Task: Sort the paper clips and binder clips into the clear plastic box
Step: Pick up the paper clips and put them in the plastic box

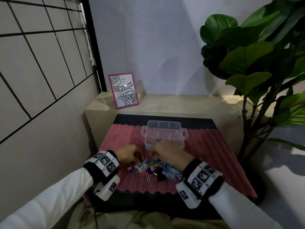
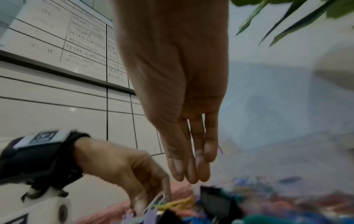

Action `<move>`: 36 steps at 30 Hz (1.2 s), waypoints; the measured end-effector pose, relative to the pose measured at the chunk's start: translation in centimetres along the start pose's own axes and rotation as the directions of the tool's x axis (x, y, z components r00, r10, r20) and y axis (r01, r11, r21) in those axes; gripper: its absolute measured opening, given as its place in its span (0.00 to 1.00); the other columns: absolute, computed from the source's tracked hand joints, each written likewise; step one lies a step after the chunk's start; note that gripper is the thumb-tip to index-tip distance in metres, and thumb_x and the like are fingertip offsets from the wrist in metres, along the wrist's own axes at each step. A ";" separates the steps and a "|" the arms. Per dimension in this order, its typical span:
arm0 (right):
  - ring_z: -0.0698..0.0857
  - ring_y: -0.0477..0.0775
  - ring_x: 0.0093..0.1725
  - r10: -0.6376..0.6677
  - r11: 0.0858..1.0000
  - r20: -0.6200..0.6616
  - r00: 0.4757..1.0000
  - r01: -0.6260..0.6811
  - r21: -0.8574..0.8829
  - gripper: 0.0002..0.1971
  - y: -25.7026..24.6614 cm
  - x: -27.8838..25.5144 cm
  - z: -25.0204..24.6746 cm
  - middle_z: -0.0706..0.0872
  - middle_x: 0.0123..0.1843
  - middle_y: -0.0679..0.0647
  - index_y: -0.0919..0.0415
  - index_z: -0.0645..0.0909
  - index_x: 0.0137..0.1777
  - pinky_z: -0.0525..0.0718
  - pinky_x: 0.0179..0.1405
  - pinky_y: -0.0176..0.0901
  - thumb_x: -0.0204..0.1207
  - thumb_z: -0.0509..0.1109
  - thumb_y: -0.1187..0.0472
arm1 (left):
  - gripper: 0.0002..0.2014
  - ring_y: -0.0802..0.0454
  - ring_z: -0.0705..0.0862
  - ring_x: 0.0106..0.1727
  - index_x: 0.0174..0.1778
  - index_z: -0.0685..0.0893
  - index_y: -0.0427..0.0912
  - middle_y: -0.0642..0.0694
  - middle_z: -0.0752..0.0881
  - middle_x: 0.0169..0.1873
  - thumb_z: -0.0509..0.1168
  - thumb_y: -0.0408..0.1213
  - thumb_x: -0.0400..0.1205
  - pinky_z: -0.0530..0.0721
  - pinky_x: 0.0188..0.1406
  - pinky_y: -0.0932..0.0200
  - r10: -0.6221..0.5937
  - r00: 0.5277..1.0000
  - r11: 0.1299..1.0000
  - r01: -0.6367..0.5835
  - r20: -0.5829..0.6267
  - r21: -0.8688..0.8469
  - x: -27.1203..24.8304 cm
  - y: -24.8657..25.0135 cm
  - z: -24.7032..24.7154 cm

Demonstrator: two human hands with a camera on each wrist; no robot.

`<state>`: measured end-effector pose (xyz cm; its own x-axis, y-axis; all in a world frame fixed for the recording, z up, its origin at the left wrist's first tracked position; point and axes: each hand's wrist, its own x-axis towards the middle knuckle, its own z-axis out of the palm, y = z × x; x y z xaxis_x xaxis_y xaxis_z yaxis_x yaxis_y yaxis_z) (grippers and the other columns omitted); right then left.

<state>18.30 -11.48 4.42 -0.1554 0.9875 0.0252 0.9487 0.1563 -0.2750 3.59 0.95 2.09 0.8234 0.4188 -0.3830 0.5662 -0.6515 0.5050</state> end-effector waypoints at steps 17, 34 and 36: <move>0.85 0.46 0.38 0.238 0.810 -0.001 0.971 -0.198 0.552 0.06 2.4 -0.2 -0.5 0.90 0.41 0.59 0.68 0.84 0.46 0.81 0.40 0.34 0.70 0.74 0.68 | 0.09 0.64 0.85 0.30 0.37 0.83 0.45 0.57 0.88 0.29 0.66 0.26 0.77 0.81 0.35 0.75 -0.016 0.984 0.914 -0.057 -0.177 -0.401 -1.8 -1.5 -1.4; 0.89 0.50 0.33 0.324 0.429 0.024 0.946 -0.169 0.887 0.05 3.5 -1.7 0.2 0.88 0.35 0.58 0.73 0.82 0.45 0.89 0.34 0.38 0.70 0.72 0.74 | 0.10 0.75 0.82 0.30 0.50 0.85 0.37 0.51 0.86 0.35 0.69 0.26 0.74 0.79 0.33 0.78 0.077 0.895 0.957 -0.190 -0.440 -0.219 -0.1 2.7 -5.1; 0.89 0.49 0.32 0.333 0.416 0.028 0.942 -0.173 0.893 0.04 3.8 -2.3 0.5 0.88 0.31 0.53 0.67 0.83 0.41 0.89 0.33 0.38 0.69 0.72 0.75 | 0.12 0.77 0.81 0.30 0.50 0.86 0.37 0.47 0.88 0.39 0.69 0.23 0.72 0.78 0.33 0.82 0.097 0.880 0.969 -0.190 -0.464 -0.158 1.2 3.3 -5.6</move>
<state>22.09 -13.19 2.86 0.1621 0.9822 -0.0945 0.1759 -0.1230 -0.9767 6.62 2.86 7.59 0.7976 0.5990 0.0708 0.3983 -0.6111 0.6841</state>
